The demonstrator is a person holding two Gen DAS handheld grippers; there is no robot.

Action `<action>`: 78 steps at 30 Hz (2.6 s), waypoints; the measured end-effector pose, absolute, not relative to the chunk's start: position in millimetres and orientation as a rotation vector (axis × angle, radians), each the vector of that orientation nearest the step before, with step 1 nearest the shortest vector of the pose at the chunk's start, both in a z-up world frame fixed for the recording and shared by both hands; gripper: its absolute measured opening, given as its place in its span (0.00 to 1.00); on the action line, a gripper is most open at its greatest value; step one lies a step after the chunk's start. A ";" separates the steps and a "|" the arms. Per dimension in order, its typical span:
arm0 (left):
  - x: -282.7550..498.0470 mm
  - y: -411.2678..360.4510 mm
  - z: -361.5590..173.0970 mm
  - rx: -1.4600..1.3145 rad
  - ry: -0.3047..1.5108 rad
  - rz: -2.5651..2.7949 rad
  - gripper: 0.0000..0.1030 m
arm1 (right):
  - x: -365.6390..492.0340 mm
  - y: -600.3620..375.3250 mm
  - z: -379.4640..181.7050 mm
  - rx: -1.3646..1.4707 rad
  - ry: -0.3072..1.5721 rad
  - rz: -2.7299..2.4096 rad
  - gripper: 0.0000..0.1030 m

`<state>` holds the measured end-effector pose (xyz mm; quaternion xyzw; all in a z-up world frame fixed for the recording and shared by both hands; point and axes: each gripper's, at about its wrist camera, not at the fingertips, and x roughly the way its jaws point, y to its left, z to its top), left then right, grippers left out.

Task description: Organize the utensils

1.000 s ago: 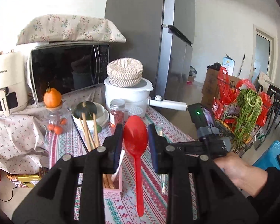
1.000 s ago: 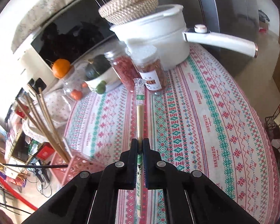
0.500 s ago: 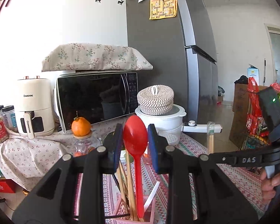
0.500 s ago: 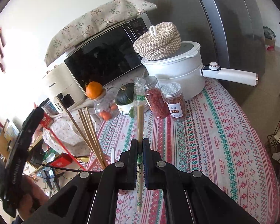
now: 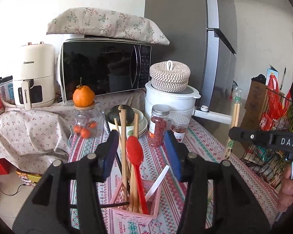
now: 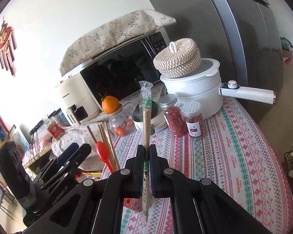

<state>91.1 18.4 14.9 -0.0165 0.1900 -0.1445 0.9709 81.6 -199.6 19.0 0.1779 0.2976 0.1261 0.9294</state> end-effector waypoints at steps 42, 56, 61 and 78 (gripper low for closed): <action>59.3 81.8 35.2 -0.063 0.614 -0.307 0.79 | 65.6 -132.7 27.6 0.305 0.396 0.342 0.54; 11.4 62.0 39.8 0.033 0.605 -0.315 1.00 | 5.5 -189.4 64.5 0.203 0.508 0.039 1.00; -2.2 52.2 34.8 0.047 0.615 -0.313 1.00 | -6.9 -191.8 55.0 0.074 0.607 -0.044 1.00; -0.5 33.6 12.8 0.058 0.674 -0.298 1.00 | -9.3 -192.0 31.9 0.049 0.749 -0.080 1.00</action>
